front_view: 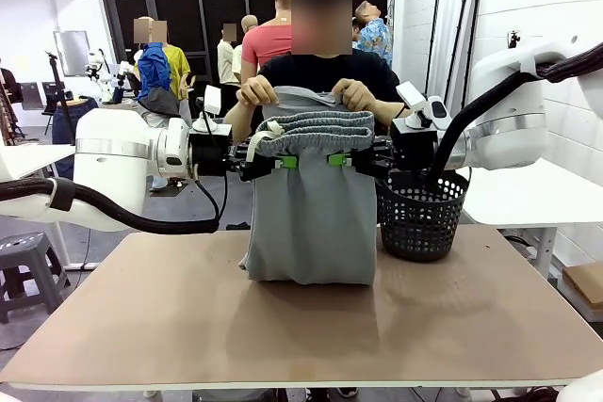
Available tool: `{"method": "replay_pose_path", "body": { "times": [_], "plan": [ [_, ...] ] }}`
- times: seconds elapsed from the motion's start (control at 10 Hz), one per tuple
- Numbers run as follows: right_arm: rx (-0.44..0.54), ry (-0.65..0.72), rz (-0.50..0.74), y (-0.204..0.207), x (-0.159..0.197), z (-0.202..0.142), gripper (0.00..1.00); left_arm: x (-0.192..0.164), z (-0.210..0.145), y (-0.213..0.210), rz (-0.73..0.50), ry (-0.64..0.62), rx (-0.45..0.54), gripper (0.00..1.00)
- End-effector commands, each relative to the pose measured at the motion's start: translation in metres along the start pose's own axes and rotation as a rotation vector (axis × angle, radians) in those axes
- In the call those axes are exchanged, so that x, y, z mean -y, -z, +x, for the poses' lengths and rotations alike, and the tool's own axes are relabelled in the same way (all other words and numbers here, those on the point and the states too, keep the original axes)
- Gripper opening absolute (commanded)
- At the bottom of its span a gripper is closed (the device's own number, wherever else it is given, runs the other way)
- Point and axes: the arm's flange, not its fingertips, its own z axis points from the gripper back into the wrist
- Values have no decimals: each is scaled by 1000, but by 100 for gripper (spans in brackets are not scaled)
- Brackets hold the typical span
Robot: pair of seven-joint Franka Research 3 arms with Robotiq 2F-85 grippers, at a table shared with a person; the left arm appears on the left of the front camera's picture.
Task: Fold the training pants.
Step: Release the ends of the Training pants and then grab the overlapped ends.
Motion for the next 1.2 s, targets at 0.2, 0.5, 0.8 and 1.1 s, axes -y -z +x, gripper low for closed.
{"method": "replay_pose_path", "body": {
  "times": [0.2, 0.5, 0.8, 1.1],
  "plan": [
    [17, 1, -7, 2, 0, 2, 0, 3, 2, 0, 12, -6, 15, 0],
    [17, 1, -7, 2, 0, 2, 0, 3, 2, 0, 12, -6, 15, 0],
    [17, 1, -7, 2, 0, 2, 0, 3, 2, 0, 12, -6, 15, 0],
    [17, 1, -7, 2, 0, 2, 0, 3, 2, 0, 12, -6, 15, 0]
  ]
}}
